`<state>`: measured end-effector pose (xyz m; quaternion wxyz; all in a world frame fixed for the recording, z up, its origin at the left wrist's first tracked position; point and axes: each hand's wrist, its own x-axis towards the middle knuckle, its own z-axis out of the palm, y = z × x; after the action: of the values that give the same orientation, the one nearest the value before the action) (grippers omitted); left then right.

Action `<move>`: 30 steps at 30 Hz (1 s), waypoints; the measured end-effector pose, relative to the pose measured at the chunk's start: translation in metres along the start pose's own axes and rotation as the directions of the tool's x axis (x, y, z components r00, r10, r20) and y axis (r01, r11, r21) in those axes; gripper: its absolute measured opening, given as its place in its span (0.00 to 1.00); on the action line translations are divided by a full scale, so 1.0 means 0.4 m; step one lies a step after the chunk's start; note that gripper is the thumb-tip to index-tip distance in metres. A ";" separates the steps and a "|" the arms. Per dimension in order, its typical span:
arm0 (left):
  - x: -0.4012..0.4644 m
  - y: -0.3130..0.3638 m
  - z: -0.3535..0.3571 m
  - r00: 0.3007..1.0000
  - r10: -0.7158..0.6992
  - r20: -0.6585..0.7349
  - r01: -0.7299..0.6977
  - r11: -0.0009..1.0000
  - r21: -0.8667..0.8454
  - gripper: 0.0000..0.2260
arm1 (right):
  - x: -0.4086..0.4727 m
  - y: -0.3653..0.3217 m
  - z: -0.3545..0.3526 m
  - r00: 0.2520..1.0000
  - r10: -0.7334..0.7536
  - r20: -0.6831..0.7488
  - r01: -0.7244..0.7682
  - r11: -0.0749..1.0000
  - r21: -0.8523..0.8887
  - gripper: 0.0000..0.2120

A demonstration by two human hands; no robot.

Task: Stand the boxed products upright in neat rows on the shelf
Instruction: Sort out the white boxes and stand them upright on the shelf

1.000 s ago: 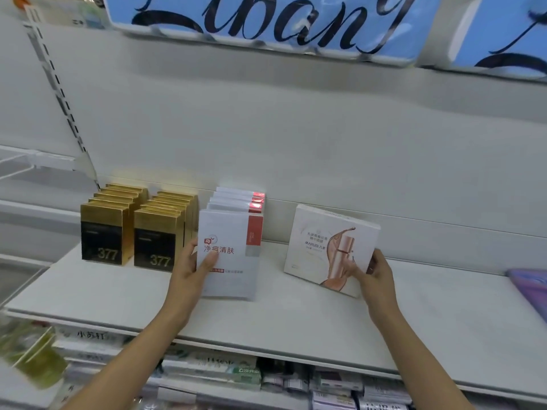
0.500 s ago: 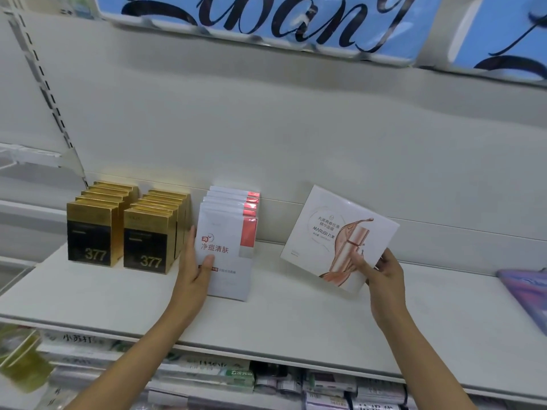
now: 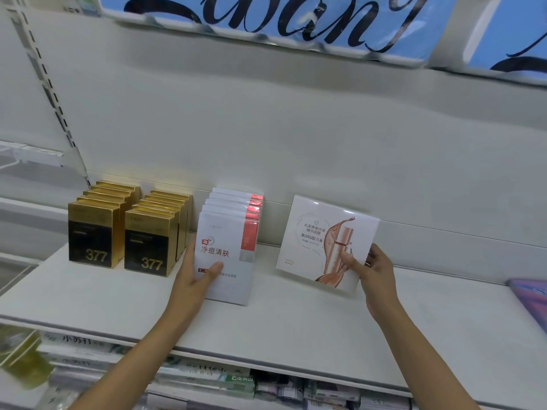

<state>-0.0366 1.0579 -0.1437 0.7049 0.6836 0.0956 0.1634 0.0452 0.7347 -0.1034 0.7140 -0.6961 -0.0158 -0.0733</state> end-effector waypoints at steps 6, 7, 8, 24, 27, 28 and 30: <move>0.005 -0.002 -0.003 1.000 -0.012 -0.025 0.012 1.000 0.014 0.24 | 0.075 0.044 0.025 0.996 0.046 0.081 -0.040 0.996 -0.083 0.18; 0.006 -0.005 -0.004 1.000 -0.009 -0.024 0.010 1.000 0.015 0.24 | 0.084 0.054 0.028 0.994 0.063 0.095 -0.054 0.995 -0.088 0.18; 0.006 -0.005 -0.005 1.000 -0.007 -0.022 0.007 1.000 0.015 0.24 | 0.090 0.064 0.029 0.992 0.073 0.106 -0.063 0.994 -0.093 0.18; -0.055 0.020 -0.026 0.825 0.545 -0.147 -0.459 0.800 0.387 0.20 | 0.059 0.029 0.054 0.994 0.110 -0.007 -0.108 0.961 -0.253 0.24; -0.082 0.041 -0.005 0.729 0.684 0.011 -0.630 0.665 0.402 0.16 | 0.002 -0.011 0.012 0.998 -0.033 -0.060 0.011 0.939 -0.344 0.31; -0.088 0.050 0.014 0.725 0.684 0.078 -0.657 0.654 0.376 0.14 | -0.022 -0.022 -0.011 0.994 -0.098 -0.052 0.070 0.917 -0.393 0.30; -0.096 0.070 0.068 0.745 0.638 0.196 -0.665 0.683 0.302 0.13 | -0.076 -0.045 -0.060 0.985 -0.174 0.015 0.161 0.868 -0.469 0.26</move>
<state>-0.0652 1.0190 -0.1178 0.4688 0.7932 -0.1524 0.3576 0.0110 0.7128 -0.0900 0.5157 -0.8429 -0.0480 -0.1459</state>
